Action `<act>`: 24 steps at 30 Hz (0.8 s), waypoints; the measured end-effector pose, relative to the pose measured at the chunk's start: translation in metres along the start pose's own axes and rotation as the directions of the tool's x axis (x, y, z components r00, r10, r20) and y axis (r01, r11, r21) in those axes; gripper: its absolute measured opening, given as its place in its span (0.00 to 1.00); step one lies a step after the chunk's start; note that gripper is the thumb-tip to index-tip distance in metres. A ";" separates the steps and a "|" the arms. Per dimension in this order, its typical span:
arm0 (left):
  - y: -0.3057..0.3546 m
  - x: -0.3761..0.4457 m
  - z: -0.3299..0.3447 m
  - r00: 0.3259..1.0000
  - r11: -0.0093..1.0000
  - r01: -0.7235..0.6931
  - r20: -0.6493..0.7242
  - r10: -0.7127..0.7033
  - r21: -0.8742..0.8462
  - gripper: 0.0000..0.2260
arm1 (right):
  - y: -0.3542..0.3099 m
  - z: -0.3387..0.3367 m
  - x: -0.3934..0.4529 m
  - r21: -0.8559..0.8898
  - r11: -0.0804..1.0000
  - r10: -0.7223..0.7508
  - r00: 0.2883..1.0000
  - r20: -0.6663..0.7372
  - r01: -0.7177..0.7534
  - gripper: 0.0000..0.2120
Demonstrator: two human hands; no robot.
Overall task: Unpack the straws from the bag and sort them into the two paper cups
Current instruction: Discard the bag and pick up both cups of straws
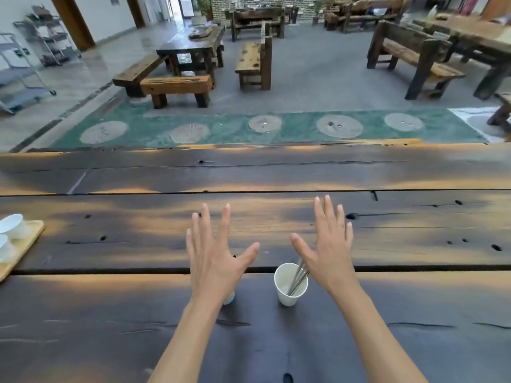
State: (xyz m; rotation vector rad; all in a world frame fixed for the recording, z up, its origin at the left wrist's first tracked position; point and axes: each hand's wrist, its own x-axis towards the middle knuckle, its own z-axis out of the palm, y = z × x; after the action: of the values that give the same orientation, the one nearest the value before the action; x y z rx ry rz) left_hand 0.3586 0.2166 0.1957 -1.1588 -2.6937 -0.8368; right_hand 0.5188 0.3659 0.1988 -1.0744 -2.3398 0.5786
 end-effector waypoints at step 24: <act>-0.100 -0.066 0.078 0.741 0.524 0.671 0.454 -0.495 -0.524 0.54 | 0.074 0.106 -0.106 0.397 0.622 0.526 0.736 0.426 -0.675 0.55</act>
State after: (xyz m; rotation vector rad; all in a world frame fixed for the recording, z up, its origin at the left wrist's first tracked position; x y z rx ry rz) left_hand 0.3458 0.1583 0.0661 -0.3169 -3.1358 -2.0213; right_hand 0.5581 0.3090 0.0470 -1.5698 -1.7526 1.6221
